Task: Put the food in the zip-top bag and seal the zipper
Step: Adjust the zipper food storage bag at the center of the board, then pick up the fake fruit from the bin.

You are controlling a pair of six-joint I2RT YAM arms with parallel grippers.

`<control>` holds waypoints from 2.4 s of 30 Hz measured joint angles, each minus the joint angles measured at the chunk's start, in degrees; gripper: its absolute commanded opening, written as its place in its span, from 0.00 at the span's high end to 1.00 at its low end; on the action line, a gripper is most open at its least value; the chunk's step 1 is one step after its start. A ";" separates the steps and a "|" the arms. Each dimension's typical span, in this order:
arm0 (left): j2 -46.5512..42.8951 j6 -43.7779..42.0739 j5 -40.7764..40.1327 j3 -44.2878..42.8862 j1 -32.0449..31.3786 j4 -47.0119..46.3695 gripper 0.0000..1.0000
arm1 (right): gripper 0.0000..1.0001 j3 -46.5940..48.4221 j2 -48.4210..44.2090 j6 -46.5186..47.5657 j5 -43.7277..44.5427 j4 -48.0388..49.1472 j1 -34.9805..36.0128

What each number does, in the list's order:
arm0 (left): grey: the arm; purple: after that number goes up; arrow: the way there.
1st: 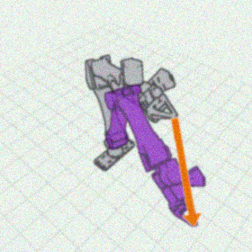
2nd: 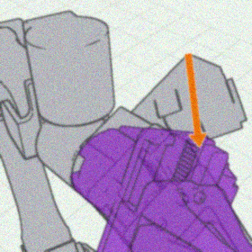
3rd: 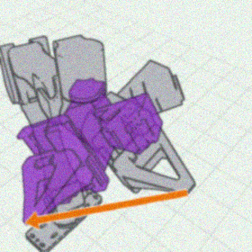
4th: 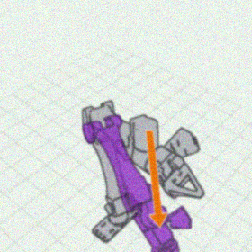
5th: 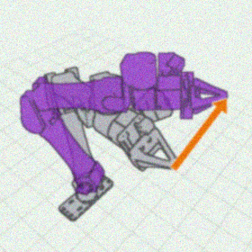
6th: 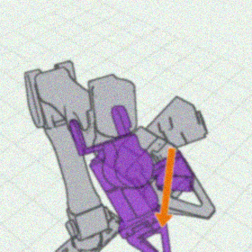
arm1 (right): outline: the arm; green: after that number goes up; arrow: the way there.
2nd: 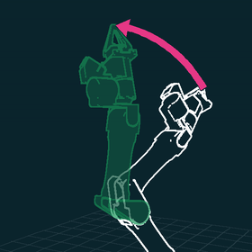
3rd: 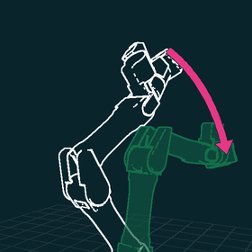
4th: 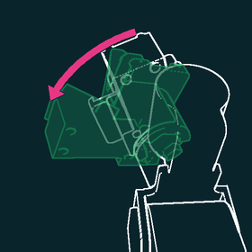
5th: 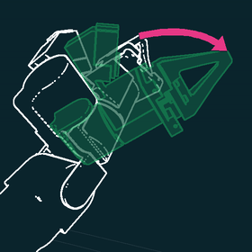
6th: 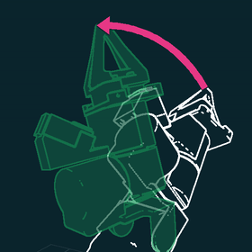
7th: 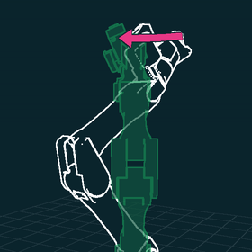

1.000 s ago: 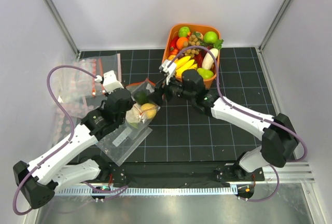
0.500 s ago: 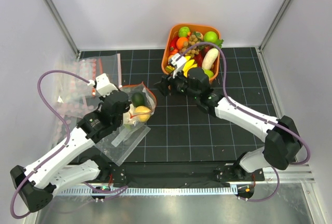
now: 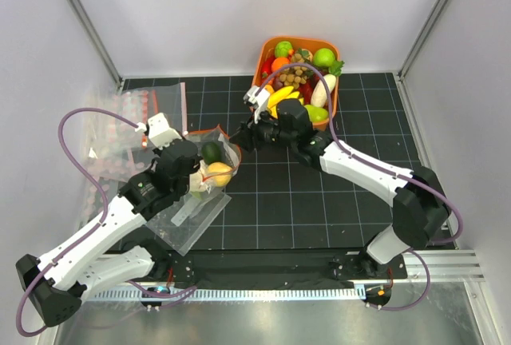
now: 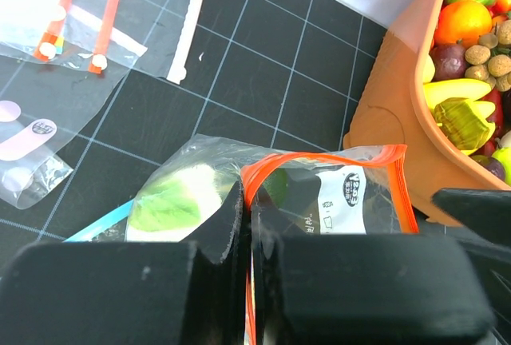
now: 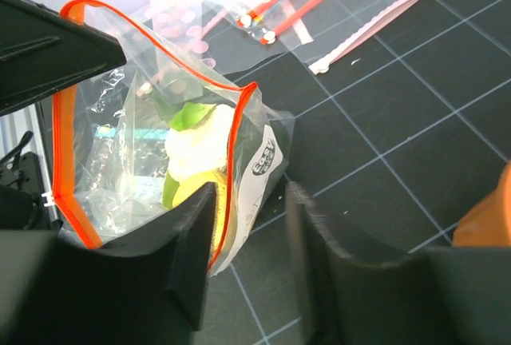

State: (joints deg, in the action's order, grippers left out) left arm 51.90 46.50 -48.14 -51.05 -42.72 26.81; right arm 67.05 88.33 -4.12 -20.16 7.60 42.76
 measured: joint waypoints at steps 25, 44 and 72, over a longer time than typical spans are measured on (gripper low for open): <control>5.09 -1.79 6.01 0.00 0.00 -5.01 0.97 | 0.13 -6.78 -5.68 -6.03 26.49 3.89 -2.23; 1.60 -1.99 7.34 2.99 0.00 -7.26 0.99 | 0.00 10.23 8.26 -15.96 44.15 -1.75 -16.83; -0.20 -3.50 7.98 3.76 0.00 -7.76 0.99 | 0.88 45.79 38.97 14.71 30.08 -18.25 -22.03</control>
State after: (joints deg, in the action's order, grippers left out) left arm 51.70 43.00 -40.16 -47.29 -42.72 19.05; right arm 112.84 127.31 10.59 9.91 -10.66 20.73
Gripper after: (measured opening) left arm 0.016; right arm 0.212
